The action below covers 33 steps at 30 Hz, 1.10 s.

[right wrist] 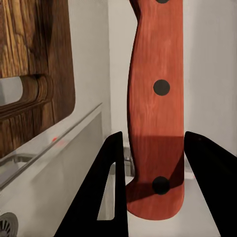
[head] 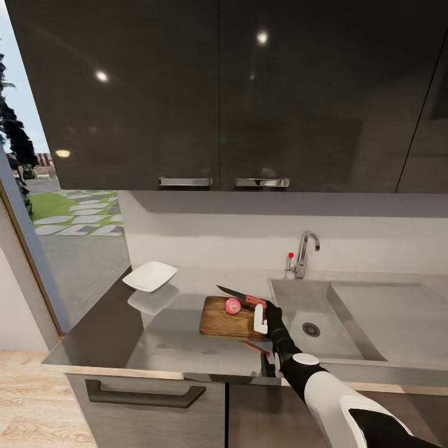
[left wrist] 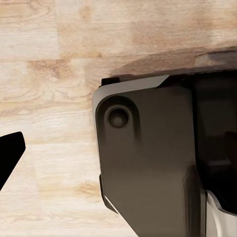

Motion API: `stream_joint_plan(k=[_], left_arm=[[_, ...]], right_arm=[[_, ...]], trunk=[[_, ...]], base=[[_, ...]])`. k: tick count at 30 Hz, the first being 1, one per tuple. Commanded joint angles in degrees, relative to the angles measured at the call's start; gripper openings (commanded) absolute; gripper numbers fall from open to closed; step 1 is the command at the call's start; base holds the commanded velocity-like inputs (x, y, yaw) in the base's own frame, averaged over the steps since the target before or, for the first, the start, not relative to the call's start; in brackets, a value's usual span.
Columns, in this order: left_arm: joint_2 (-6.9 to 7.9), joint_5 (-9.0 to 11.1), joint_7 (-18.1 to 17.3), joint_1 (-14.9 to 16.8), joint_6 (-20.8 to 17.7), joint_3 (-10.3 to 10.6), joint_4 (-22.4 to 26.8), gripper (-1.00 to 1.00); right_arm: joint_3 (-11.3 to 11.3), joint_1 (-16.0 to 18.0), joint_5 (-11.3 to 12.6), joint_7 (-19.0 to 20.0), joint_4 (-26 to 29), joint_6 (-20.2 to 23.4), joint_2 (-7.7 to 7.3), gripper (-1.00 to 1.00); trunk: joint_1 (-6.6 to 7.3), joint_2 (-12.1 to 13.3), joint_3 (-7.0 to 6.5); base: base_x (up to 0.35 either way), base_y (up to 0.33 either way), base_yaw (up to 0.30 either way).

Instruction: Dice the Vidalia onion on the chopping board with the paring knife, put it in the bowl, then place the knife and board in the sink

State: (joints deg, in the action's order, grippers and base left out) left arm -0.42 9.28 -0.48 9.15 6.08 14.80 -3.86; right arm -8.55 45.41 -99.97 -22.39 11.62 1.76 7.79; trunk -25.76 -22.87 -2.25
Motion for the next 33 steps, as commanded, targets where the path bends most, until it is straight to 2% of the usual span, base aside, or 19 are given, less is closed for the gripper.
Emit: stream_joint_plan(k=[1,10,33], left_arm=[[-0.04,0.6,-0.1,0.1,0.4,0.5,-0.3,1.00],[-0.02,0.6,-0.1,0.1,0.4,0.5,-0.3,1.00],[-0.02,0.6,-0.1,0.1,0.4,0.5,-0.3,1.00]], right_arm=[[-0.4,0.0,-0.6,-0.2,-0.1,0.2,0.03,-1.00],[-0.3,0.0,-0.6,0.1,-0.3,0.0,-0.03,-1.00],[-0.3,0.0,-0.8,0.3,-1.3,-0.2,-0.31,-1.00]], trunk=[[-0.02,0.0,0.02],[-0.02,0.0,0.02],[-0.02,0.0,0.02]], base=[[0.000,0.000,0.000],[0.094,0.053,0.000],[0.003,0.002,0.000]])
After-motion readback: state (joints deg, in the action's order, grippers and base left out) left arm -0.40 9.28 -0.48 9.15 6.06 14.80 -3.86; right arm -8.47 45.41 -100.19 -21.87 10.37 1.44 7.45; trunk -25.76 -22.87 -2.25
